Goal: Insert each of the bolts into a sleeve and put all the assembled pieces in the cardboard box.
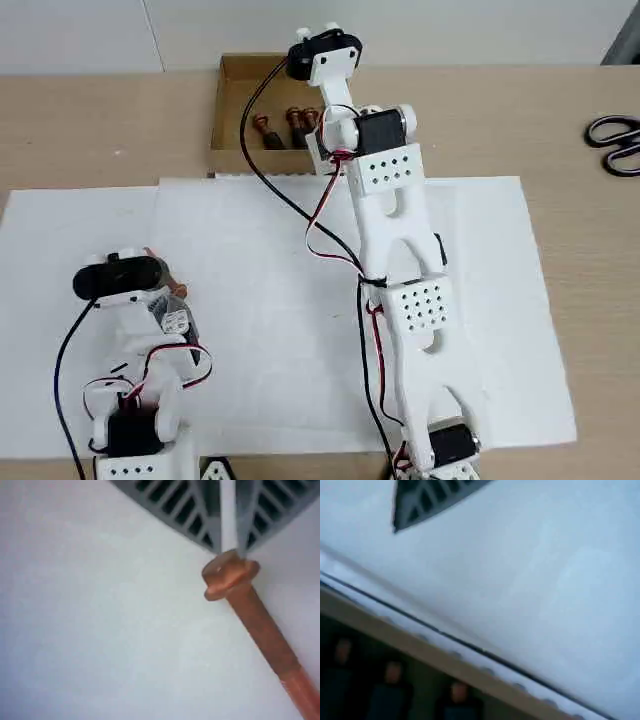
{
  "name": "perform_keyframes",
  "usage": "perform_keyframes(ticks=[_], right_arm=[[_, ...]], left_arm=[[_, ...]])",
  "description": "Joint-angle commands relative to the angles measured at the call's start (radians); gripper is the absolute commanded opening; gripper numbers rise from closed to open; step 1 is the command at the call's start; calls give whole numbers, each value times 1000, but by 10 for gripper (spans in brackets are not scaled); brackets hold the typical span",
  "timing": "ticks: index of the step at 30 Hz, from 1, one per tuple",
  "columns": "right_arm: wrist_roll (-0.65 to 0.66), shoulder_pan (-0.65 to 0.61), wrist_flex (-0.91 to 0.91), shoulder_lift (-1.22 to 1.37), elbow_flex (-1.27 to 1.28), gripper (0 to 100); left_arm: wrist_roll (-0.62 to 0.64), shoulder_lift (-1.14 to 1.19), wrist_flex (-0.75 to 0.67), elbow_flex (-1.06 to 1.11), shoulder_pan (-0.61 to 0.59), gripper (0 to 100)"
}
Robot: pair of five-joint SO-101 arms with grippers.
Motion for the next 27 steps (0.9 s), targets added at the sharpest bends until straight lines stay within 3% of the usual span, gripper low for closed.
perform_keyframes(ticks=[1,21,27], right_arm=[[6,41,25,-84,-9,220],[17,170,16,-570,1013,220],[144,232,16,-599,1142,220]], left_arm=[[-3,-11,-12,-10,-3,6],[-8,-11,-81,-42,-2,6],[-8,-11,-83,-42,2,6]])
